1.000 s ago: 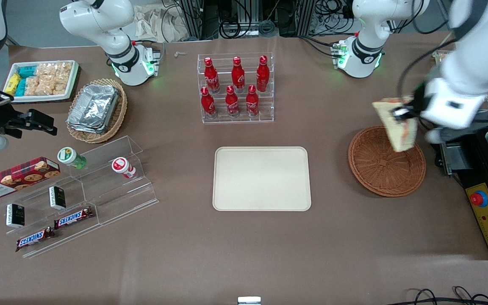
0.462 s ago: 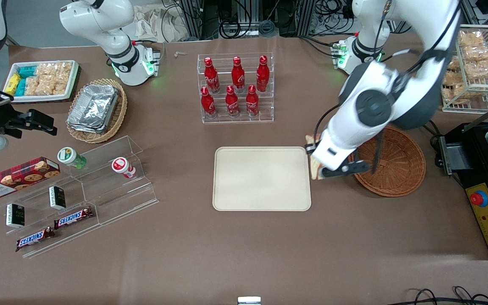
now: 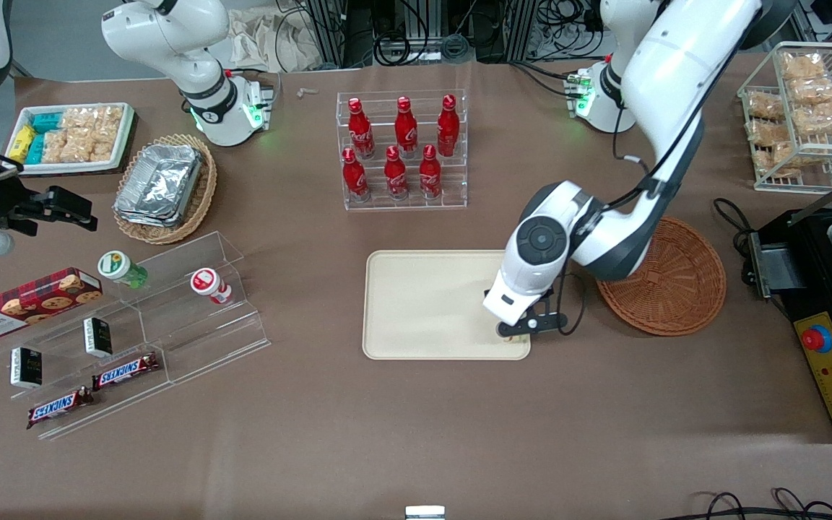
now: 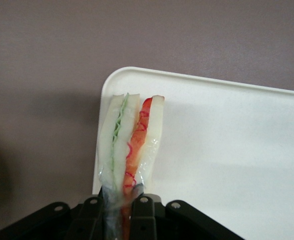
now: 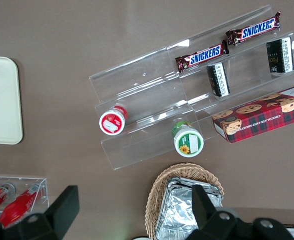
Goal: Place sandwich from basket to tray
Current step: 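Carry the held sandwich over to the cream tray, then lower the sandwich onto the tray and open the left gripper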
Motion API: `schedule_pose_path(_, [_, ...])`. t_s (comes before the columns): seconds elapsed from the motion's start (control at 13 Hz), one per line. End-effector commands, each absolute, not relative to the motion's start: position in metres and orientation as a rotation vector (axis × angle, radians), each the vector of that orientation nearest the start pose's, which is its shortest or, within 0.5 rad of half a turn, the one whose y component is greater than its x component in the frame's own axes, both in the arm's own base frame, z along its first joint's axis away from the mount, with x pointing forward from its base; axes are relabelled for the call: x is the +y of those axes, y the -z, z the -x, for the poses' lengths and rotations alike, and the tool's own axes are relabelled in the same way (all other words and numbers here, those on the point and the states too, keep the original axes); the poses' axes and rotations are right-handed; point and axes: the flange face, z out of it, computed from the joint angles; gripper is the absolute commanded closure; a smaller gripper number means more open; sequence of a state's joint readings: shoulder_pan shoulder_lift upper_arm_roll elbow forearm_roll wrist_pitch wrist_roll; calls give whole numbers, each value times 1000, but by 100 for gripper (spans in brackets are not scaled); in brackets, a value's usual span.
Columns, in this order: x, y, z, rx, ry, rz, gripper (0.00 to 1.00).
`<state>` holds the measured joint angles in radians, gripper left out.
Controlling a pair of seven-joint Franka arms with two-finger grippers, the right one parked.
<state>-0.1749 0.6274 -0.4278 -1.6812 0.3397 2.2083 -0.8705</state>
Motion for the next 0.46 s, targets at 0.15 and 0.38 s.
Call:
schedule_pose_path(0.15, [-362, -239, -573, -179, 14, 3077, 78])
schedule_pose_path(0.38, [-362, -231, -572, -183, -5, 3076, 0])
